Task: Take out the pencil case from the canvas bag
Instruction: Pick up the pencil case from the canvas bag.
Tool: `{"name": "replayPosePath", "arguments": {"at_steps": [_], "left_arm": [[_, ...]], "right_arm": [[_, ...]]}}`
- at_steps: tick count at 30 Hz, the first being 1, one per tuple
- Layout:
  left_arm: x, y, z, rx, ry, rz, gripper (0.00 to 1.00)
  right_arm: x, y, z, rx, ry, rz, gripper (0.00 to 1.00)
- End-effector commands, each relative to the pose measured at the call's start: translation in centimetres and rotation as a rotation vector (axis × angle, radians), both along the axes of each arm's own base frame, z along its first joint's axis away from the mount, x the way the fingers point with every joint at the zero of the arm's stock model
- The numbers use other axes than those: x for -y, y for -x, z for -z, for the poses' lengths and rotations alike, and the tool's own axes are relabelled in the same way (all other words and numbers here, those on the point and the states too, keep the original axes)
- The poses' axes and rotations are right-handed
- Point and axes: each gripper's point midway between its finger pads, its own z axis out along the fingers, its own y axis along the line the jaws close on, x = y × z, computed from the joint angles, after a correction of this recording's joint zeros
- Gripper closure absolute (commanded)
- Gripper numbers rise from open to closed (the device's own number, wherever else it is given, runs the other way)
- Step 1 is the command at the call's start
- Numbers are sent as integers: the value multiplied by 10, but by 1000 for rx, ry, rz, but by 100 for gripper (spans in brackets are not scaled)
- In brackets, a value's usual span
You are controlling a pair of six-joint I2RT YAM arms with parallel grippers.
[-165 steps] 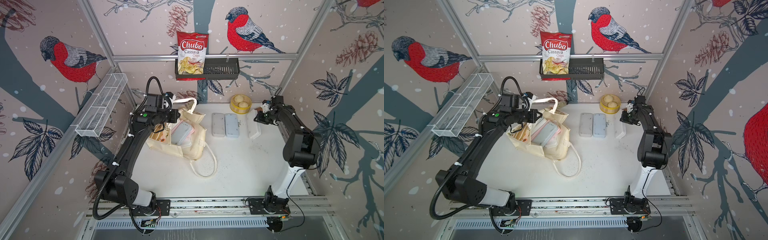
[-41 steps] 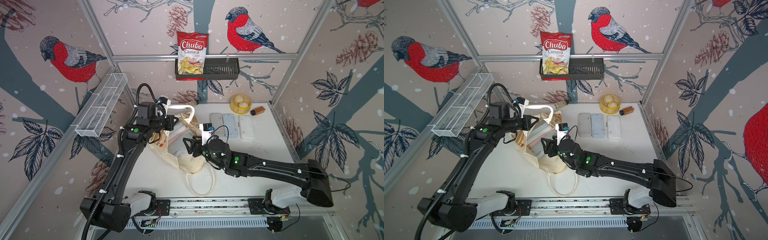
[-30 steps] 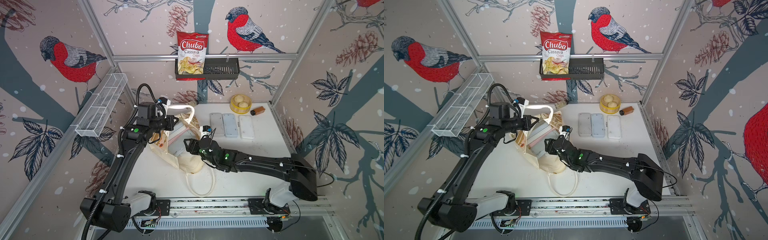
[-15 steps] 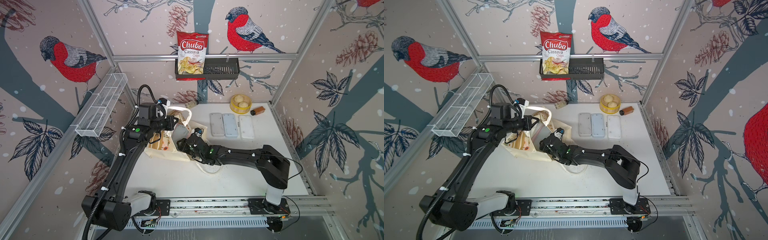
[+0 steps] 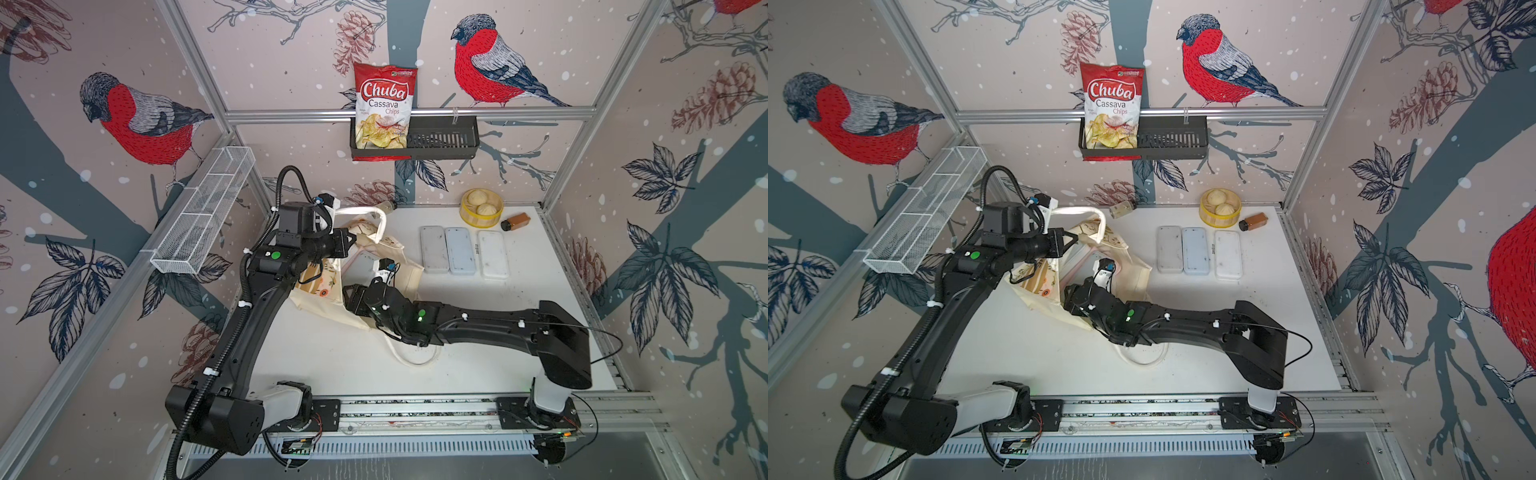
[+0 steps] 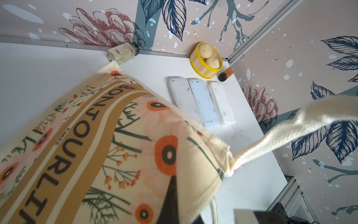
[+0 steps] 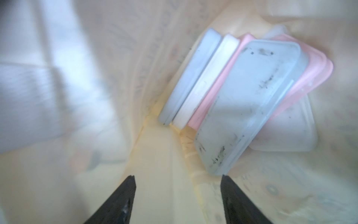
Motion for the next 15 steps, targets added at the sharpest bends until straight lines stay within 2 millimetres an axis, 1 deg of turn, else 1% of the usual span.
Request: {"name": "replayPosePath", "arguments": {"at_steps": [1, 4, 9, 11, 15], "left_arm": [[8, -7, -25, 81, 61, 18, 100], [11, -6, -28, 74, 86, 31, 100], [15, -2, -32, 65, 109, 50, 100], [16, 0, -31, 57, 106, 61, 100], [16, 5, -31, 49, 101, 70, 100]], "right_arm": [[12, -8, -15, 108, 2, 55, 28], [8, -10, 0, 60, 21, 46, 28], [1, -22, 33, -78, 2, 17, 28], [-1, -25, 41, -110, -12, 9, 28], [-2, -31, 46, -137, -36, 15, 28]]}}
